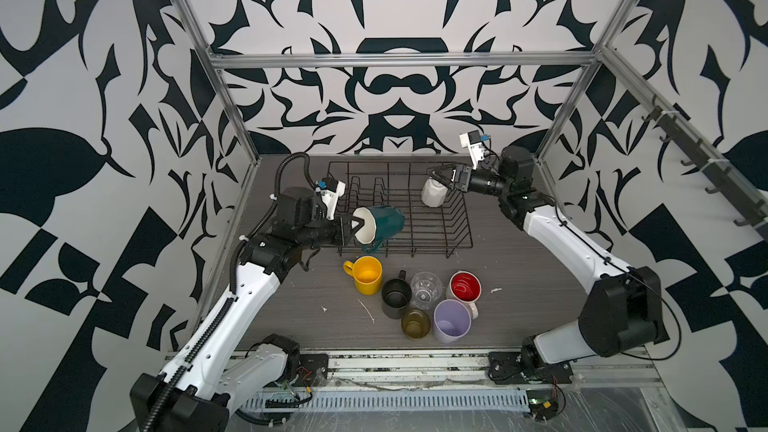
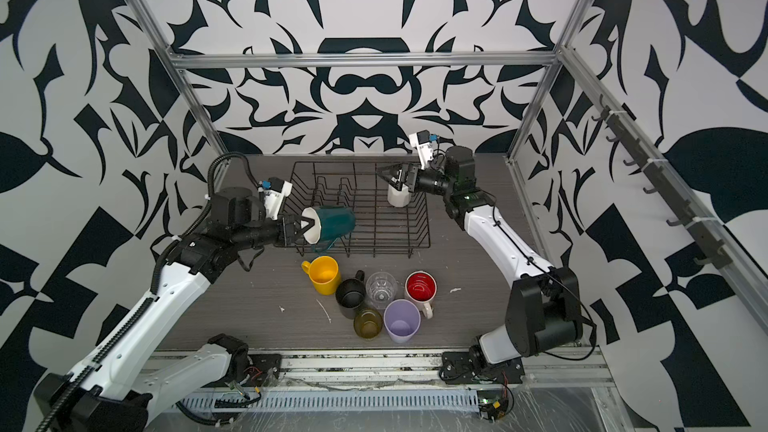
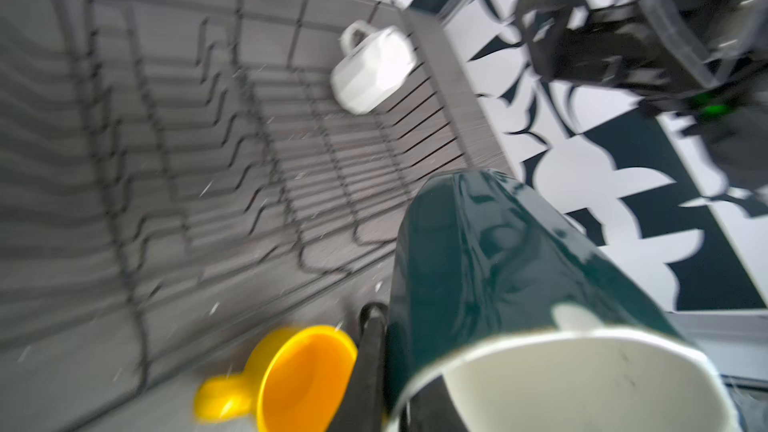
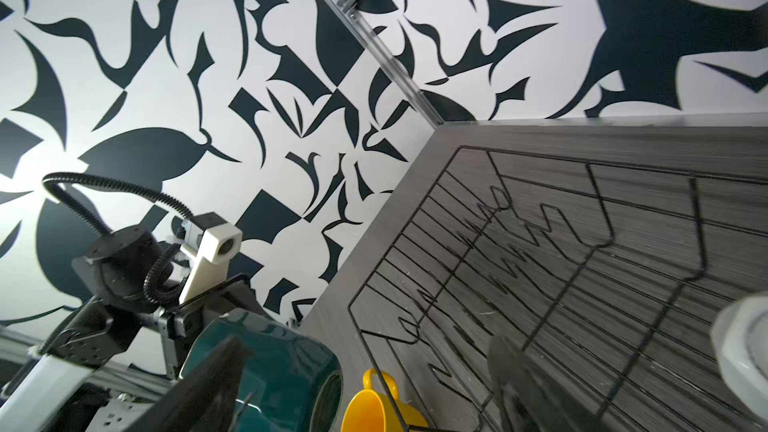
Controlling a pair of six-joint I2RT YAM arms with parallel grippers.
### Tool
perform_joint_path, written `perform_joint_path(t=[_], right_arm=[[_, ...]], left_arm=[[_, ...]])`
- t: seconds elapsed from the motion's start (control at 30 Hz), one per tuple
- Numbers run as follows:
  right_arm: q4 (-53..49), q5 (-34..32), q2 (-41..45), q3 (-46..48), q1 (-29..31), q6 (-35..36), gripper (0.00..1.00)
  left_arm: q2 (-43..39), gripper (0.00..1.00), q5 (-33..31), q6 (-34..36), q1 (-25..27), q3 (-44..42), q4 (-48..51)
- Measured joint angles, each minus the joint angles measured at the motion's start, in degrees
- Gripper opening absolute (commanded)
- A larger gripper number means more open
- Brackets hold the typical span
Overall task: Load the cups into the dish rack
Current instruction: 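Lift the dark green mug over the rack while the right gripper reaches toward it, then close the right gripper on the dark green mug's body beside the left gripper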
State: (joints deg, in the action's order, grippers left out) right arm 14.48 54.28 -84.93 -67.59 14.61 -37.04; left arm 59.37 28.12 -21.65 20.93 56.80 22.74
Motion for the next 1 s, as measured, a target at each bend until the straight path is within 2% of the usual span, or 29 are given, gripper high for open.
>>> perform_joint_path(t=[0.13, 0.43, 0.77, 1.0], right_arm=[[3.28, 3.1, -0.76, 0.07, 0.15, -1.77, 0.93], [9.97, 7.54, -1.05, 1.55, 2.12, -3.15, 0.93], [13.27, 9.57, -1.05, 2.6, 5.55, -2.8, 0.93], [14.16, 11.13, -1.31, 2.6, 8.04, -1.99, 0.93]], left_arm=[[2.89, 0.0, 6.43, 0.52, -1.2, -0.7, -8.28], [8.79, 0.0, 15.56, -0.35, -2.49, -1.27, -20.09], [11.3, 0.0, 21.03, -4.07, -2.97, -1.97, -28.11], [14.01, 0.0, 25.03, -9.16, -2.97, -1.99, -35.04]])
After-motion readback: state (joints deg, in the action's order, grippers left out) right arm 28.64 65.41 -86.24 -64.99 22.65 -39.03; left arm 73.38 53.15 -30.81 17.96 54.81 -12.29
